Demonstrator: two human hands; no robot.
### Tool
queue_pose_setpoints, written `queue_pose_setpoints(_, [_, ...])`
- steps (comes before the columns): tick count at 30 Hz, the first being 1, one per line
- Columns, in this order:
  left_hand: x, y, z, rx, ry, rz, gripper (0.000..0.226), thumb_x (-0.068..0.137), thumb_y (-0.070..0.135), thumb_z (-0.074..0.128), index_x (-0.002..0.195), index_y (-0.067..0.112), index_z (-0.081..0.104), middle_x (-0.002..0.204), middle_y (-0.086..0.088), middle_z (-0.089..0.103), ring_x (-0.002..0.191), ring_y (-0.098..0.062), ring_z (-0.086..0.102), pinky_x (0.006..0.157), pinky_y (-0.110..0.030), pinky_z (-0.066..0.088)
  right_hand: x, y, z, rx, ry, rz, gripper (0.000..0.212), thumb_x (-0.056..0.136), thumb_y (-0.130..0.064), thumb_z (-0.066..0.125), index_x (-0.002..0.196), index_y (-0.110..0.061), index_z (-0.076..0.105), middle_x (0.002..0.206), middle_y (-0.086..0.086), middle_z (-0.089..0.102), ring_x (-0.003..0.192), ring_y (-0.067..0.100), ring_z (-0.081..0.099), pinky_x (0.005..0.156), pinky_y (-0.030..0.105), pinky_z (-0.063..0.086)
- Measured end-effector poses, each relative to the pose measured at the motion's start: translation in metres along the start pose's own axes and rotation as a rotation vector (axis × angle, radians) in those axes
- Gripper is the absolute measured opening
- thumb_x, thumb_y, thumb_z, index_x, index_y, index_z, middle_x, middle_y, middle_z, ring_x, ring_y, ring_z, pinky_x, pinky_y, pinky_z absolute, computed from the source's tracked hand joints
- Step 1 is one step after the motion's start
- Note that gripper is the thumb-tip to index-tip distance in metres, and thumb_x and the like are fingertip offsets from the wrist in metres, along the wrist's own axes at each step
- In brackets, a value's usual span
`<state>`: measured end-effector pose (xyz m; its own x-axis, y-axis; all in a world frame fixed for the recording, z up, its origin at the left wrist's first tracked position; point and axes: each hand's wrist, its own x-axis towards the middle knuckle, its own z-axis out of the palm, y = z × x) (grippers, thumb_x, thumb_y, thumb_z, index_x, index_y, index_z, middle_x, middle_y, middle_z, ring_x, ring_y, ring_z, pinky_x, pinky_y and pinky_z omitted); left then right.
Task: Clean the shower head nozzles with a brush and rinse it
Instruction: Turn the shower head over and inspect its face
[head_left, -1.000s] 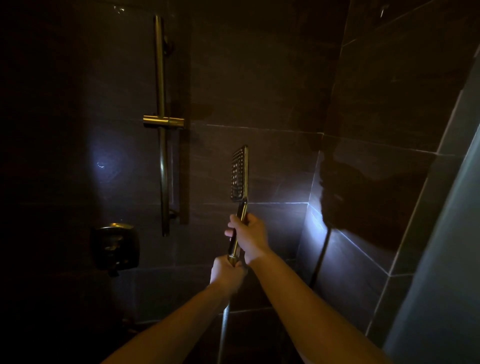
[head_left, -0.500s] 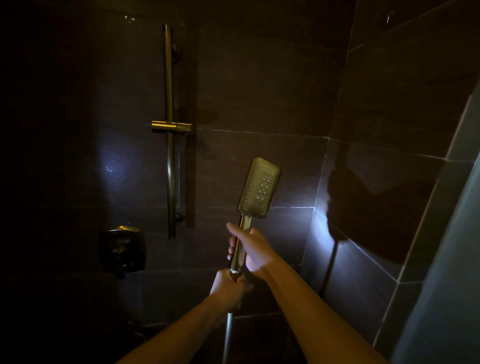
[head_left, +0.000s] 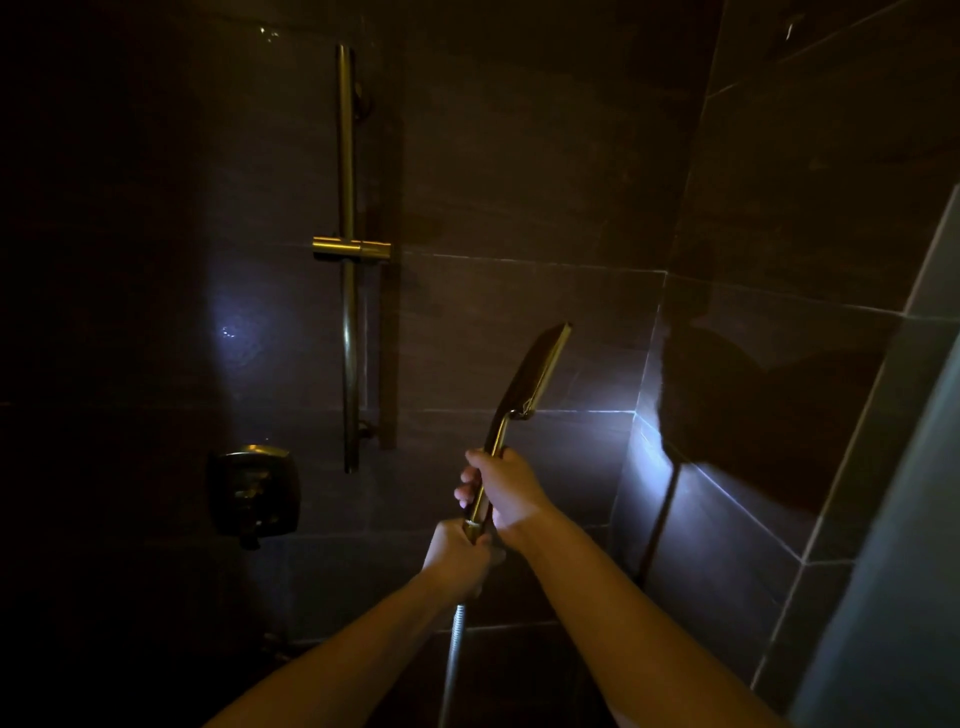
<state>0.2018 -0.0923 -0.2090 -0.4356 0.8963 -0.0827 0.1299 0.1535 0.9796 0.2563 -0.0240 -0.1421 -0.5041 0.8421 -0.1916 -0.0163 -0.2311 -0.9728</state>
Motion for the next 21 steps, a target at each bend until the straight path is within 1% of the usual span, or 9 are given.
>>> queue_pose_setpoints(2, [-0.001, 0.001, 0.003, -0.005, -0.028, 0.015, 0.011, 0.082, 0.006, 0.070, 0.077, 0.009, 0.061, 0.051, 0.002, 0.054, 0.037, -0.009, 0.046, 0.039, -0.022, 0.039, 0.000, -0.002, -0.001, 0.035, 0.010, 0.039, 0.019, 0.094, -0.031, 0.060, 0.100, -0.013, 0.058, 0.067, 0.000, 0.051, 0.052, 0.011, 0.048, 0.054, 0.026, 0.046])
queue_pose_setpoints(4, [-0.003, 0.004, 0.004, -0.005, -0.064, 0.028, 0.011, 0.081, 0.005, 0.070, 0.077, 0.010, 0.060, 0.052, 0.003, 0.054, 0.039, -0.008, 0.047, 0.041, -0.022, 0.040, 0.000, -0.007, -0.005, 0.094, -0.068, 0.078, 0.027, 0.088, -0.041, 0.066, 0.083, -0.016, 0.059, 0.056, -0.003, 0.046, 0.046, 0.011, 0.045, 0.052, 0.027, 0.044])
queue_pose_setpoints(6, [-0.002, 0.006, 0.003, -0.014, -0.092, 0.036, 0.013, 0.081, 0.004, 0.068, 0.078, 0.010, 0.058, 0.053, 0.002, 0.051, 0.040, -0.009, 0.046, 0.042, -0.023, 0.039, 0.001, -0.013, -0.011, 0.112, -0.178, 0.069, 0.040, 0.075, -0.053, 0.075, 0.063, -0.019, 0.057, 0.054, -0.002, 0.045, 0.049, 0.013, 0.047, 0.057, 0.030, 0.046])
queue_pose_setpoints(8, [-0.003, 0.007, 0.001, -0.015, -0.102, 0.047, 0.015, 0.082, 0.003, 0.067, 0.077, 0.011, 0.056, 0.053, 0.003, 0.049, 0.041, -0.009, 0.044, 0.041, -0.022, 0.038, 0.003, -0.015, -0.016, 0.123, -0.237, 0.046, 0.047, 0.058, -0.058, 0.084, 0.056, -0.018, 0.060, 0.057, 0.000, 0.051, 0.055, 0.016, 0.051, 0.062, 0.032, 0.052])
queue_pose_setpoints(11, [-0.005, 0.007, 0.002, -0.018, -0.086, 0.055, 0.027, 0.082, 0.002, 0.067, 0.067, 0.018, 0.050, 0.050, 0.005, 0.047, 0.040, -0.009, 0.043, 0.041, -0.023, 0.038, 0.006, -0.012, -0.015, 0.118, -0.220, -0.001, 0.060, 0.044, -0.056, 0.088, 0.077, -0.010, 0.070, 0.061, 0.002, 0.055, 0.052, 0.015, 0.056, 0.065, 0.038, 0.059])
queue_pose_setpoints(13, [-0.008, 0.006, 0.007, -0.051, -0.082, 0.049, 0.032, 0.080, 0.000, 0.066, 0.064, 0.019, 0.047, 0.049, 0.005, 0.046, 0.039, -0.009, 0.042, 0.040, -0.024, 0.037, 0.005, -0.010, -0.012, 0.079, -0.178, -0.039, 0.069, 0.043, -0.054, 0.089, 0.087, -0.006, 0.067, 0.059, 0.004, 0.058, 0.048, 0.016, 0.060, 0.064, 0.038, 0.060])
queue_pose_setpoints(17, [-0.014, 0.006, 0.016, -0.130, -0.063, 0.037, 0.022, 0.079, 0.000, 0.067, 0.069, 0.014, 0.052, 0.051, 0.000, 0.046, 0.037, -0.010, 0.040, 0.038, -0.025, 0.035, 0.003, -0.010, -0.009, 0.064, -0.111, -0.076, 0.062, 0.051, -0.051, 0.086, 0.088, -0.006, 0.066, 0.049, 0.002, 0.061, 0.059, 0.022, 0.071, 0.059, 0.036, 0.060])
queue_pose_setpoints(19, [-0.014, 0.007, 0.018, -0.134, -0.054, 0.054, 0.016, 0.081, 0.001, 0.066, 0.074, 0.010, 0.055, 0.053, -0.002, 0.046, 0.037, -0.010, 0.040, 0.038, -0.025, 0.035, 0.003, -0.010, -0.006, 0.039, -0.070, -0.087, 0.057, 0.056, -0.052, 0.087, 0.084, -0.008, 0.065, 0.047, -0.001, 0.056, 0.051, 0.016, 0.066, 0.054, 0.031, 0.057])
queue_pose_setpoints(21, [-0.014, 0.009, 0.017, -0.129, -0.078, 0.058, 0.010, 0.083, 0.002, 0.066, 0.080, 0.007, 0.058, 0.055, -0.002, 0.047, 0.038, -0.010, 0.041, 0.039, -0.024, 0.035, 0.002, -0.011, -0.011, 0.042, -0.124, -0.063, 0.043, 0.064, -0.046, 0.086, 0.077, -0.012, 0.063, 0.046, -0.003, 0.049, 0.044, 0.012, 0.054, 0.052, 0.028, 0.051])
